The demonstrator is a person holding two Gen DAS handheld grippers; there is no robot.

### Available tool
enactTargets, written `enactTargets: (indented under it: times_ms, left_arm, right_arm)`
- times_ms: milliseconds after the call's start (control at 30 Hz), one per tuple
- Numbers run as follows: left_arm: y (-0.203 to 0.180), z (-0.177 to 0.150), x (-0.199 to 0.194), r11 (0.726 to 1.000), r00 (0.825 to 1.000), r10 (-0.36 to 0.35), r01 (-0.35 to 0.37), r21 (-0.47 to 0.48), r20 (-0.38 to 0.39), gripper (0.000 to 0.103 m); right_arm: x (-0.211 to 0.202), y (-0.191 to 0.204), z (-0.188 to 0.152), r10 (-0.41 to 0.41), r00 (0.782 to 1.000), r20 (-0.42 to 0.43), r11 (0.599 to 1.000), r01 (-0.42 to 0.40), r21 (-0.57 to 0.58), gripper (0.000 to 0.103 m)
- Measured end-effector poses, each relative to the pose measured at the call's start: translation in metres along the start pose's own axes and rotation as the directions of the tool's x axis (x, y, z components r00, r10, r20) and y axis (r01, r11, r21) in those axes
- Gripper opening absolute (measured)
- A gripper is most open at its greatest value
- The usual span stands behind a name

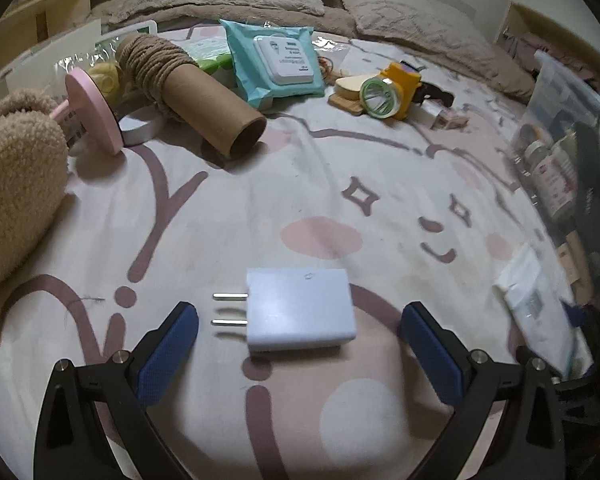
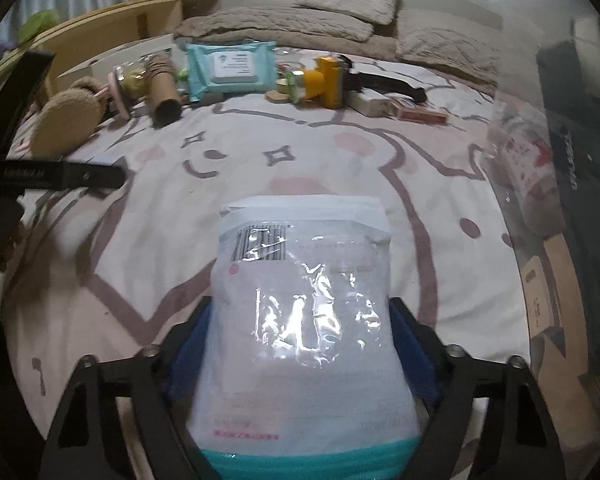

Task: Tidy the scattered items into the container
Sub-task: 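Regrasp the charger with the left gripper while the right gripper regrasps the zip bag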

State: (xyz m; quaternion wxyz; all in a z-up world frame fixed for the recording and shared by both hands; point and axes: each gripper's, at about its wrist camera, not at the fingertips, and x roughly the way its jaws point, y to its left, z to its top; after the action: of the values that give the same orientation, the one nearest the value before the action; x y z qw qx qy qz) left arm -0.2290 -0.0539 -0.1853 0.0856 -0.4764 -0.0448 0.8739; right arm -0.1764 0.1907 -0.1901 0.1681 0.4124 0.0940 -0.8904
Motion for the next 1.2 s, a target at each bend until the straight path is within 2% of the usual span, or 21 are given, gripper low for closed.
enactTargets:
  times_ms: [133,333,367,467,600,800,1133,1167,1200]
  left_arm:
    - [-0.001,0.001,0.001,1.000,1.000,0.004,-0.004,-0.004,0.001,0.102]
    - [-0.009,0.002,0.008,0.997,0.998,0.058,-0.058,0.045,0.000,0.102]
    - [-0.010,0.003,0.009,0.997,0.998,0.065,-0.065,0.051,0.001,0.101]
    - [-0.011,0.004,0.011,0.995,0.997,0.074,-0.074,0.060,0.007,0.100]
    - [-0.010,0.005,0.010,0.993,0.995,0.096,-0.098,0.069,0.025,0.081]
    - [-0.006,0.005,0.006,0.993,0.994,0.101,-0.103,0.054,0.030,0.064]
    - [-0.013,-0.002,0.000,0.994,0.997,0.068,-0.070,0.089,0.023,0.063]
    - [-0.013,-0.003,0.000,0.994,0.998,0.061,-0.063,0.089,0.022,0.063]
    - [-0.014,-0.004,-0.001,0.995,0.998,0.053,-0.055,0.089,0.022,0.063]
  right_arm:
    - [-0.001,0.001,0.000,0.016,1.000,-0.002,1.000,-0.016,-0.011,0.075]
    - [-0.001,0.001,-0.001,0.016,1.000,0.002,1.000,-0.016,-0.002,0.075]
    - [-0.001,0.001,-0.001,0.014,1.000,0.004,1.000,-0.014,0.001,0.077]
    - [0.001,0.001,-0.001,0.011,1.000,0.002,1.000,-0.011,0.016,0.089]
    - [0.002,-0.001,0.000,0.008,1.000,0.000,0.999,-0.008,0.031,0.093]
    - [0.007,-0.006,0.004,0.023,1.000,-0.013,0.998,-0.022,0.056,0.103]
    - [0.014,-0.007,0.012,0.020,1.000,-0.023,0.998,-0.019,0.052,0.103]
    - [0.013,-0.007,0.012,0.024,1.000,-0.019,0.998,-0.023,0.052,0.099]
    - [0.012,-0.006,0.012,0.026,1.000,-0.011,0.999,-0.025,0.048,0.089]
